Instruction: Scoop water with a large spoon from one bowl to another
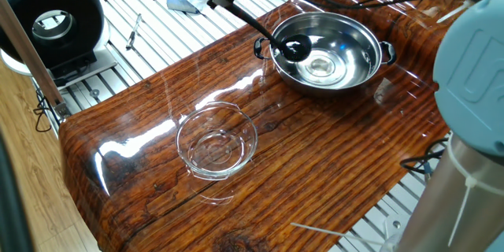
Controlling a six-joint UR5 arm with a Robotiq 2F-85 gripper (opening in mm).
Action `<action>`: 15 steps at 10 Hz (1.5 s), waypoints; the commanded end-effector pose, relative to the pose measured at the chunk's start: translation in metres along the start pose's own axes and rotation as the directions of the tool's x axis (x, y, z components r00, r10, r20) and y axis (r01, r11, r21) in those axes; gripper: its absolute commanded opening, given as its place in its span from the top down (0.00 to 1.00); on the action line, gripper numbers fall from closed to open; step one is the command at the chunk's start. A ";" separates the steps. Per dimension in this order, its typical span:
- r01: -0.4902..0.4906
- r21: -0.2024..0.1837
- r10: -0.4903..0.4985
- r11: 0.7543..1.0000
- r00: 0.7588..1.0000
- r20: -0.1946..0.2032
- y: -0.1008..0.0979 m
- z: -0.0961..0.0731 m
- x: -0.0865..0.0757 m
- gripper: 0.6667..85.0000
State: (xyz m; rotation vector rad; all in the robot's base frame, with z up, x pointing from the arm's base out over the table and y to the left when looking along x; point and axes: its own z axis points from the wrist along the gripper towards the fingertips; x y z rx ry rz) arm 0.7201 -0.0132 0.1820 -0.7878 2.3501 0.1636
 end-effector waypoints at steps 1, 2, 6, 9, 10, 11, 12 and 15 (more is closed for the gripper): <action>-0.039 0.021 0.039 0.999 0.999 -0.012 -0.001 -0.007 0.001 1.00; -0.043 0.029 0.043 0.999 0.999 -0.027 0.000 -0.008 0.003 1.00; -0.068 0.044 0.071 0.997 0.994 -0.081 0.001 -0.012 0.016 1.00; -0.074 0.063 0.081 0.995 0.991 -0.108 0.000 -0.015 0.021 1.00; -0.075 0.071 0.083 0.995 0.990 -0.117 0.000 -0.016 0.022 1.00; -0.082 0.077 0.092 0.994 0.988 -0.123 0.002 -0.017 0.021 1.00; -0.091 0.083 0.100 0.992 0.988 -0.119 0.003 -0.018 0.018 1.00; -0.096 0.089 0.107 0.991 0.985 -0.132 0.007 -0.019 0.017 1.00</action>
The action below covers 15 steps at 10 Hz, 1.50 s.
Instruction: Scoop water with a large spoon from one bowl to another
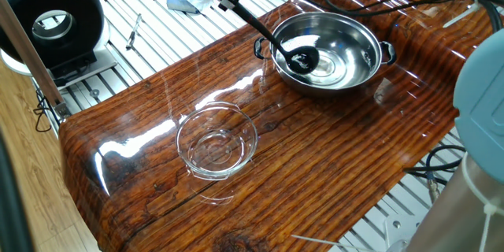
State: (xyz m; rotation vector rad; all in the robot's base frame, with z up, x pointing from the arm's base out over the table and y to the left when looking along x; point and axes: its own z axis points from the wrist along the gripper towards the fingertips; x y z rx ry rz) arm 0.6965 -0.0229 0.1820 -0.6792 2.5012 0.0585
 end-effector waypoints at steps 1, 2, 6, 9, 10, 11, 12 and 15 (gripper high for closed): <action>-0.017 0.003 0.017 1.000 1.000 -0.022 0.002 -0.003 0.003 1.00; -0.013 0.007 0.014 1.000 0.999 -0.037 0.002 -0.002 0.006 1.00; -0.008 0.005 0.008 1.000 0.991 -0.133 -0.002 0.009 0.022 1.00; -0.003 -0.014 0.001 1.000 0.989 -0.149 0.002 0.008 0.026 1.00; 0.000 -0.010 -0.002 1.000 0.990 -0.140 0.002 0.008 0.023 1.00; 0.000 -0.016 -0.002 1.000 0.992 -0.130 0.003 0.009 0.021 1.00; -0.001 -0.018 -0.001 1.000 0.992 -0.128 0.004 0.009 0.020 1.00; -0.023 -0.030 0.020 0.999 0.993 -0.115 0.007 0.009 0.017 1.00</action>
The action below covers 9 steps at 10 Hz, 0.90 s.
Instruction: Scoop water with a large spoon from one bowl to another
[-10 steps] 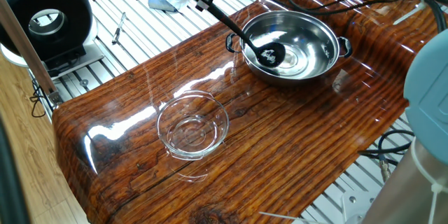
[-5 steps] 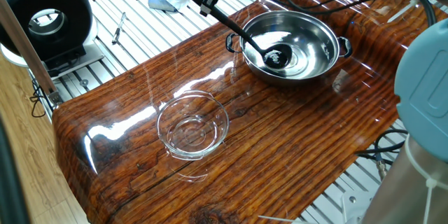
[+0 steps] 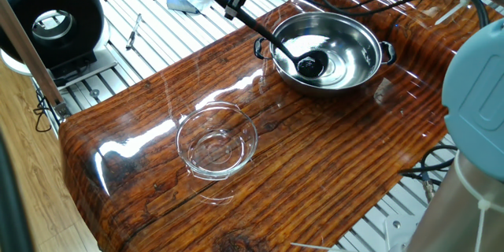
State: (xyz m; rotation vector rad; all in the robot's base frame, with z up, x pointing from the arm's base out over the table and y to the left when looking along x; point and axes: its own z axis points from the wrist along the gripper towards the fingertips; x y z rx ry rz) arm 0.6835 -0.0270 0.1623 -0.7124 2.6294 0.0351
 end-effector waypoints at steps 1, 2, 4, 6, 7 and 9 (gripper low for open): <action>-0.023 -0.003 0.023 1.000 1.000 0.012 -0.001 -0.001 -0.003 1.00; -0.024 0.013 0.024 1.000 1.000 -0.003 -0.005 -0.001 0.001 1.00; -0.027 0.023 0.028 0.999 1.000 -0.010 -0.007 -0.001 0.003 1.00; -0.032 0.017 0.032 0.999 0.999 -0.007 -0.006 -0.001 0.002 1.00; -0.035 0.018 0.035 0.999 0.999 -0.014 -0.006 -0.001 0.004 1.00; -0.039 0.024 0.040 0.999 0.999 -0.037 -0.007 -0.001 0.010 1.00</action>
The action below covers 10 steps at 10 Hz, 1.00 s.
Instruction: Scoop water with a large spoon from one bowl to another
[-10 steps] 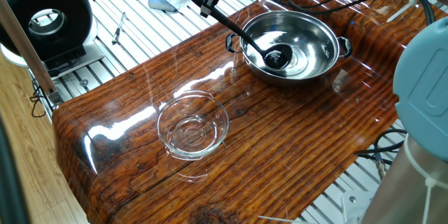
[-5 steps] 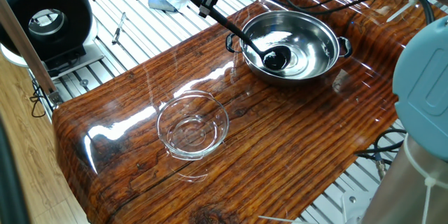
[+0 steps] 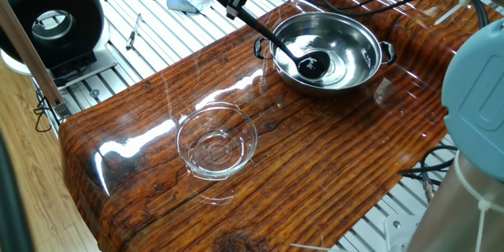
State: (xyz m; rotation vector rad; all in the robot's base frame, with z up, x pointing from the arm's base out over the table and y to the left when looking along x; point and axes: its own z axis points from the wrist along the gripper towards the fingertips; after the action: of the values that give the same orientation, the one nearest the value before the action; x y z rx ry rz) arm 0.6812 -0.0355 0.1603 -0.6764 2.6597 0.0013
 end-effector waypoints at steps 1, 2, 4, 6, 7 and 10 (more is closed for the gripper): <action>-0.022 0.000 0.022 1.000 0.999 -0.026 0.001 -0.013 0.004 1.00; -0.031 -0.005 0.030 1.000 0.999 -0.043 0.005 -0.029 0.003 1.00; -0.038 -0.016 0.037 0.999 0.997 -0.066 0.007 -0.064 -0.001 1.00; -0.039 -0.010 0.039 0.999 0.996 -0.078 0.009 -0.088 -0.003 1.00; -0.043 -0.010 0.042 0.999 0.996 -0.085 0.011 -0.096 -0.004 1.00; -0.048 -0.022 0.046 0.999 0.995 -0.094 0.017 -0.109 -0.003 1.00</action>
State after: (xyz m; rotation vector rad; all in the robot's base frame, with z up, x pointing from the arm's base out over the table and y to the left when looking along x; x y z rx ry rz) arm 0.6434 -0.0338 0.2442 -0.6450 2.7599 -0.0054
